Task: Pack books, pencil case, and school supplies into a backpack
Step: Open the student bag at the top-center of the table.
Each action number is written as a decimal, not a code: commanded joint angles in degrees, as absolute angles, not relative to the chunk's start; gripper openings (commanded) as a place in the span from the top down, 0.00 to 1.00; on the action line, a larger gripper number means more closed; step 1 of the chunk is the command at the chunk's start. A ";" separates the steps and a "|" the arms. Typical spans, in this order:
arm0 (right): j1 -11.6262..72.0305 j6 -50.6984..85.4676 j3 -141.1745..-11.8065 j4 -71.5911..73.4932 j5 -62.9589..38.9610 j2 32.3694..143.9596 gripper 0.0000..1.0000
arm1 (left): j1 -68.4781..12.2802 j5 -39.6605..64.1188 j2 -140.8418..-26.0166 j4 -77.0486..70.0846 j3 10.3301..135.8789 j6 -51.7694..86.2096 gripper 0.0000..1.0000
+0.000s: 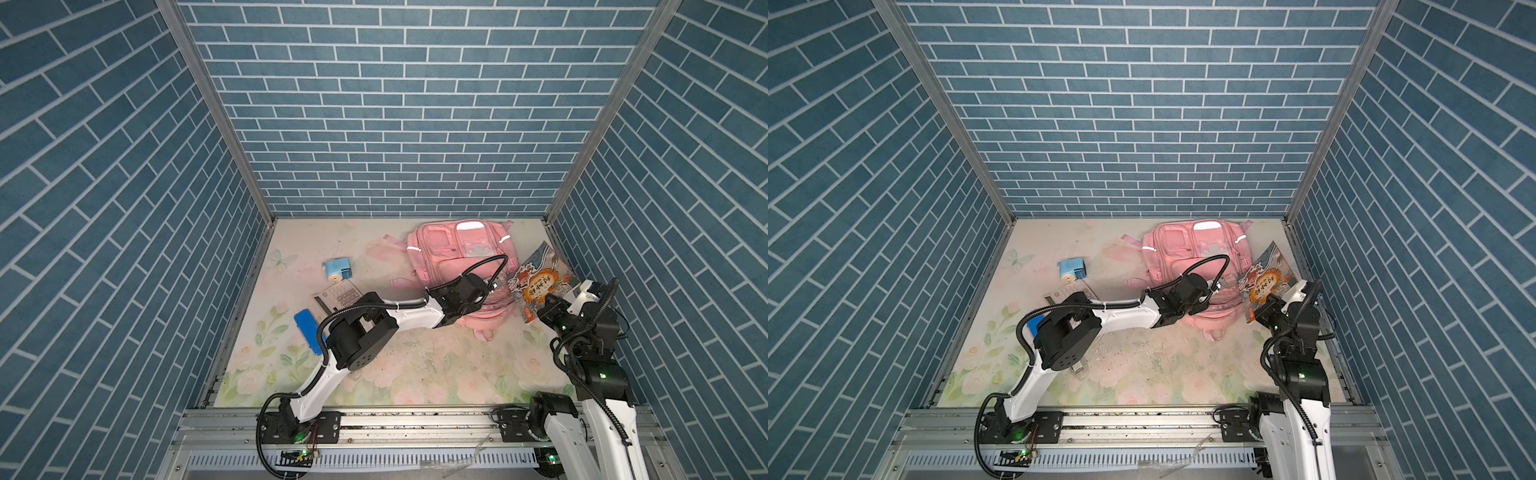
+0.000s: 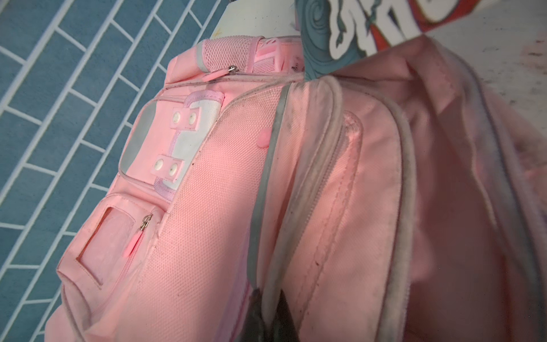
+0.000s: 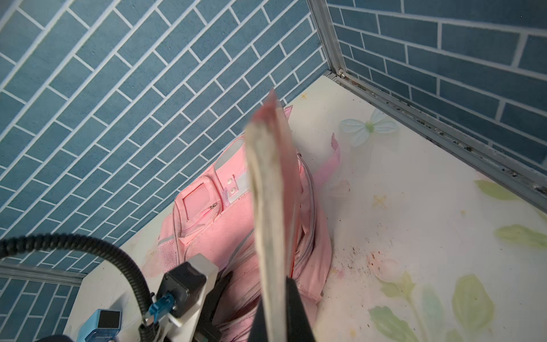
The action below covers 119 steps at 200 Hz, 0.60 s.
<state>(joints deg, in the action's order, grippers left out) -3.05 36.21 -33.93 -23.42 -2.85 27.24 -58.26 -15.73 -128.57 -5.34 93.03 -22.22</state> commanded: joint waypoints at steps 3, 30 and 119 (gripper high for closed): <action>-3.11 38.71 -36.86 -24.96 -3.84 24.78 1.00 | -56.90 -16.08 -123.87 -0.89 98.05 -16.85 1.00; -3.13 40.04 -38.67 -25.85 -5.76 23.43 1.00 | -54.03 -12.41 -120.33 8.22 103.97 -6.16 1.00; -3.08 51.88 -41.56 -29.28 -16.28 19.38 1.00 | -46.60 2.80 -113.73 20.22 114.25 6.85 1.00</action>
